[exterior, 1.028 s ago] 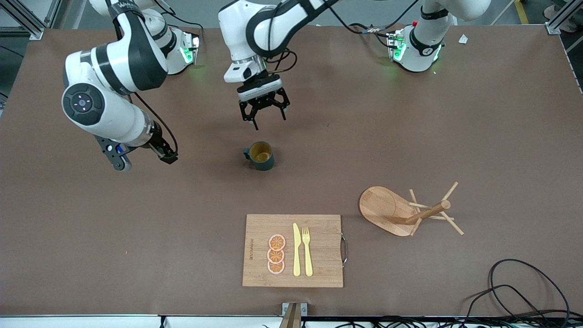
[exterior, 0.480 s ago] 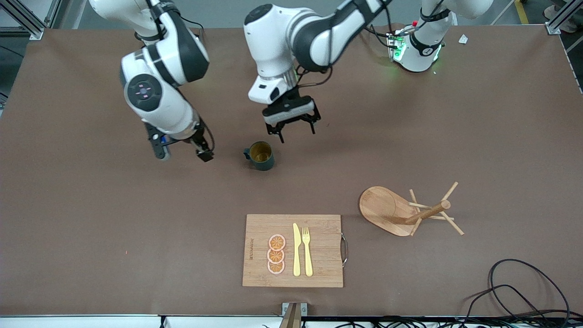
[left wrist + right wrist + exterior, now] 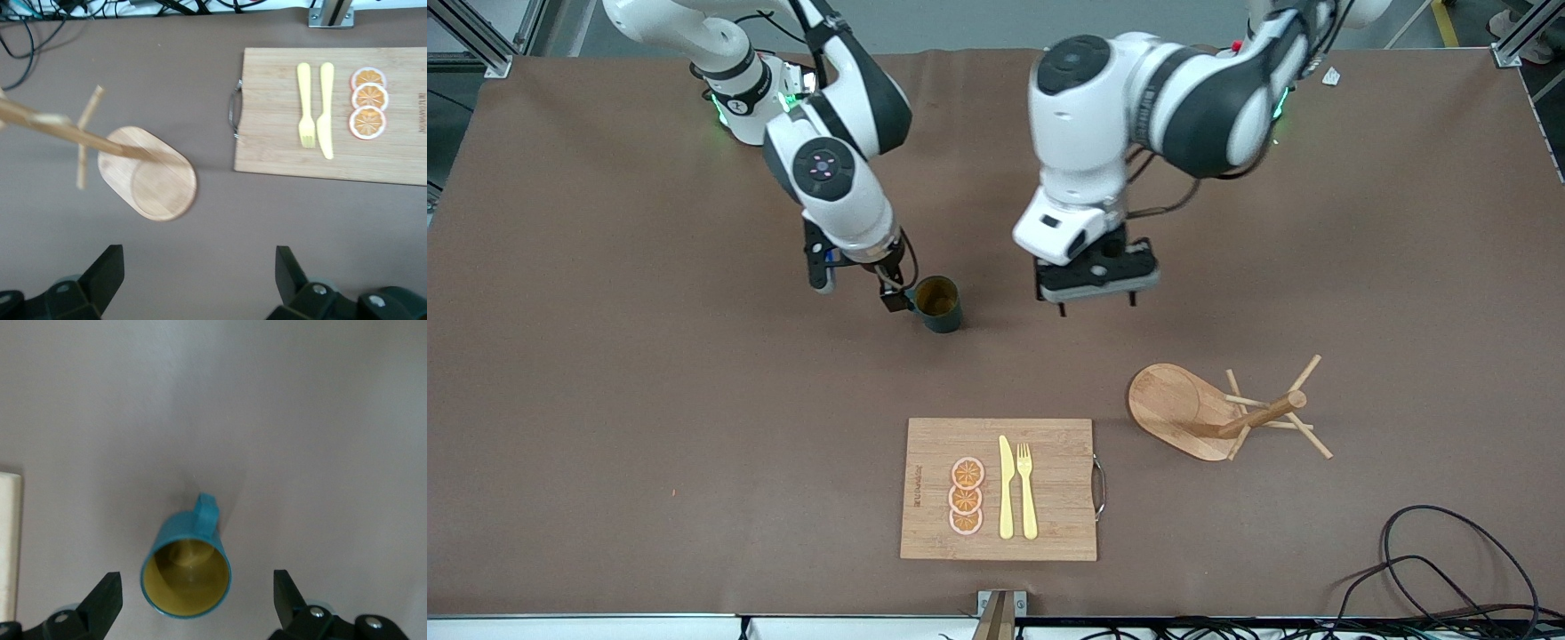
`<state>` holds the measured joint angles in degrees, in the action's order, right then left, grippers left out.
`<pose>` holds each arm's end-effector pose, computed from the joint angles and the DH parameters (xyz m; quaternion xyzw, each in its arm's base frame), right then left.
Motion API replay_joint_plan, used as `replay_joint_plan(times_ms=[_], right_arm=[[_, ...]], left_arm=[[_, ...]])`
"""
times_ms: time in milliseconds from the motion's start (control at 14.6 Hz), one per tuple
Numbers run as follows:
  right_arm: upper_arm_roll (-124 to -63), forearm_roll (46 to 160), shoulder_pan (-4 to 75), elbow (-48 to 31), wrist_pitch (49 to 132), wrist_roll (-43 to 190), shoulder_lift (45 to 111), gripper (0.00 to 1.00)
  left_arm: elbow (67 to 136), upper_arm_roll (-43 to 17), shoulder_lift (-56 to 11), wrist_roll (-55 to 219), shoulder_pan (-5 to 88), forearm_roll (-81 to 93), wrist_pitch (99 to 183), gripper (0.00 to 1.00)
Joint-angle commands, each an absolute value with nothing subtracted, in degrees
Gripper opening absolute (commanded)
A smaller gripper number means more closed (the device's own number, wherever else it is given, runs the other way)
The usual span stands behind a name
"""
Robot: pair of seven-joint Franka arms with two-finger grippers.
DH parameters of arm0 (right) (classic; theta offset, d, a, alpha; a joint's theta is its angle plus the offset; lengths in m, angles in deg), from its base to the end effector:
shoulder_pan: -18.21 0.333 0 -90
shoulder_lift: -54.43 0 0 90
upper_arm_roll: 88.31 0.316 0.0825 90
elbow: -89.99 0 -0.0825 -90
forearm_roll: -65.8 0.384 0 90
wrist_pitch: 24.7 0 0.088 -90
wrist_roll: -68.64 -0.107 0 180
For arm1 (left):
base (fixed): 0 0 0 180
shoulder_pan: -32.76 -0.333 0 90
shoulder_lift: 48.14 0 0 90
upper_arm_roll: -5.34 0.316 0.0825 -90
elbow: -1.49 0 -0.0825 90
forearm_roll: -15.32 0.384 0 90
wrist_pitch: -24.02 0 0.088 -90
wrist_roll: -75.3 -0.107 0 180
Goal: Transfer cup from left to right arm and place
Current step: 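Grasp the mug rim with the right gripper while the left gripper withdraws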
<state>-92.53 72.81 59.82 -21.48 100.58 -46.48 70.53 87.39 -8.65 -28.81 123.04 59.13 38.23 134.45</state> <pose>0.4772 0.3726 0.3351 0.7554 -0.6538 -0.0425 0.0095 0.5432 -0.3975 0.4929 -0.9873 -0.0122 -0.1407 0.0730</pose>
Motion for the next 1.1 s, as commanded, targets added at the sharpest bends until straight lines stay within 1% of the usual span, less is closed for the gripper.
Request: replay_joint_plan(times_ms=[0,274,685,754,822,891,960,1028], right_arm=[[-93.14,73.8,62.24,-21.89,102.3,-50.53,72.52,1.0],[-93.23,73.45,64.27,-21.89,105.03,-54.76,76.04,1.0],[-93.23,73.45,65.23,-21.89,107.66,-56.51,79.29,1.0],[-93.14,73.36,65.15,-21.89,107.58,-56.61,79.56,0.97],[-93.23,73.36,65.41,-21.89,107.67,-56.52,80.17,0.96],[-93.14,73.28,65.76,-21.72,107.75,-56.52,80.35,0.88],[-93.14,73.27,65.68,-21.46,107.75,-56.08,80.35,0.59],[-93.14,73.27,65.5,-21.37,107.84,-55.9,80.35,0.25]], left_arm=[[85.44,-9.16,-30.47,112.17,53.7,33.97,131.79,1.0],[80.69,-8.98,-30.39,102.31,46.4,28.68,126.34,1.0],[79.8,-8.9,-31.7,99.04,40.95,25.79,119.66,1.0],[79.45,-9.07,-31.79,97.12,38.93,23.86,118.95,1.0],[79.19,-8.55,-32.92,94.84,37.69,21.67,117.9,1.0],[79.27,-8.2,-34.15,92.99,36.81,20.51,117.63,1.0],[79.45,-7.76,-35.3,91.32,36.11,20.24,117.45,1.0],[79.71,-7.06,-36.26,89.73,35.93,20.24,116.49,1.0]])
